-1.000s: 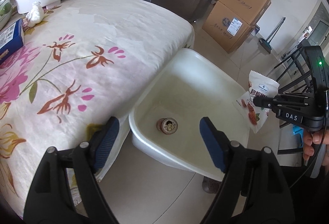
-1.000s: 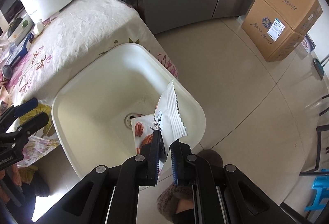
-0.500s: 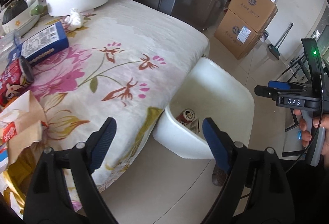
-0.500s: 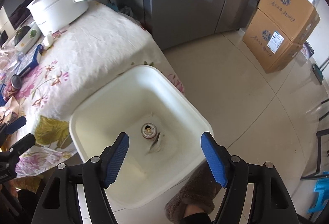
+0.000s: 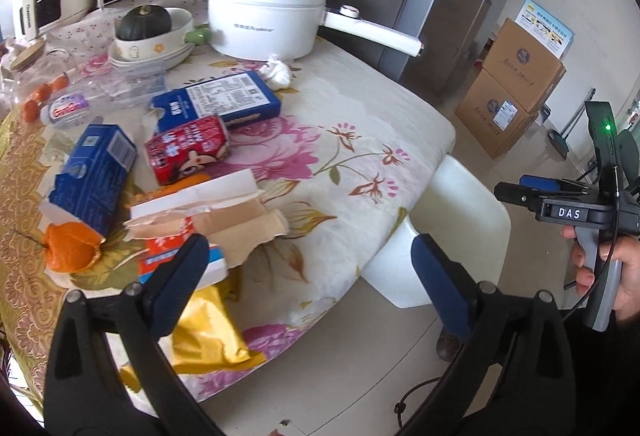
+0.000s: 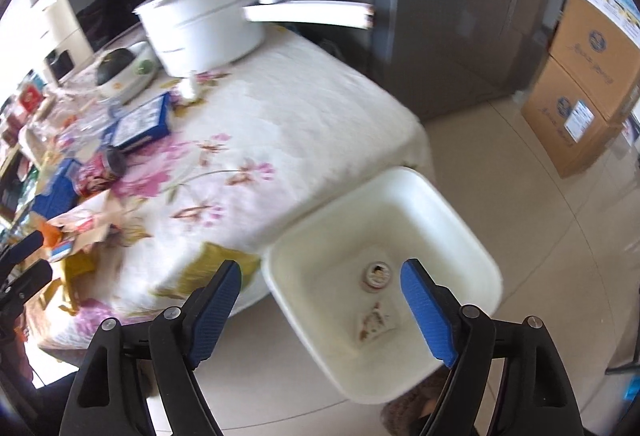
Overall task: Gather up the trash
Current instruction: 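Return both tools to the table and grasp the yellow snack bag with the right tool, then grasp the red-and-white paper box with the left tool while the right tool holds the yellow bag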
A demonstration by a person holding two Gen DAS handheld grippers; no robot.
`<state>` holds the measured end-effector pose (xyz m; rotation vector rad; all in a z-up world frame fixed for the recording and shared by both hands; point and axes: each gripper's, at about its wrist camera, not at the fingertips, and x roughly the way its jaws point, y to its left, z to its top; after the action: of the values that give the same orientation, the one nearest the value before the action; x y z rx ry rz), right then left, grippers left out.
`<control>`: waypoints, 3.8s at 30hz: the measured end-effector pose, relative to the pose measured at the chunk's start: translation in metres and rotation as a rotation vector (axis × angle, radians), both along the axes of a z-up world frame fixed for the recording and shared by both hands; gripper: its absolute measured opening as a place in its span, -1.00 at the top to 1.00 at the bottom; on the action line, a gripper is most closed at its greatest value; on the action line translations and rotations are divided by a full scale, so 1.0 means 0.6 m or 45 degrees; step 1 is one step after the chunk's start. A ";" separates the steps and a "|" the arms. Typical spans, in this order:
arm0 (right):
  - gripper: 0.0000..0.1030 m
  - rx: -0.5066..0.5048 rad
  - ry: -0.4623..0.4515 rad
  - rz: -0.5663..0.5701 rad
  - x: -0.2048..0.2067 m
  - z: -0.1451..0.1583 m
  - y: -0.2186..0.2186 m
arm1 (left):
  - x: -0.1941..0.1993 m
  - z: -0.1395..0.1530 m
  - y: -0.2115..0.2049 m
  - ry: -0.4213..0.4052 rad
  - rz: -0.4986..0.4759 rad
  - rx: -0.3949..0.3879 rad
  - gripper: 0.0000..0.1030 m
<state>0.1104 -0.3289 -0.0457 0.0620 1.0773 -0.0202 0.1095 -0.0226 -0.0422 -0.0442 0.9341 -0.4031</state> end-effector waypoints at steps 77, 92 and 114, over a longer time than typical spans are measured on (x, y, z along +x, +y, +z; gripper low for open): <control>0.83 0.275 -0.013 0.308 -0.026 -0.032 0.208 | 0.020 -0.091 0.137 0.006 -0.136 0.240 -0.99; 0.83 0.304 0.008 0.169 -0.052 -0.022 0.070 | 0.094 -0.123 0.093 0.173 -0.032 0.006 -0.97; 0.83 0.287 0.035 0.098 -0.060 -0.034 0.034 | 0.077 -0.107 0.122 0.130 0.060 -0.140 0.17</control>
<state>0.0743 -0.3082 -0.0663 0.2238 1.1052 0.1707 0.1555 0.0509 -0.1063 -0.1880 1.0088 -0.4113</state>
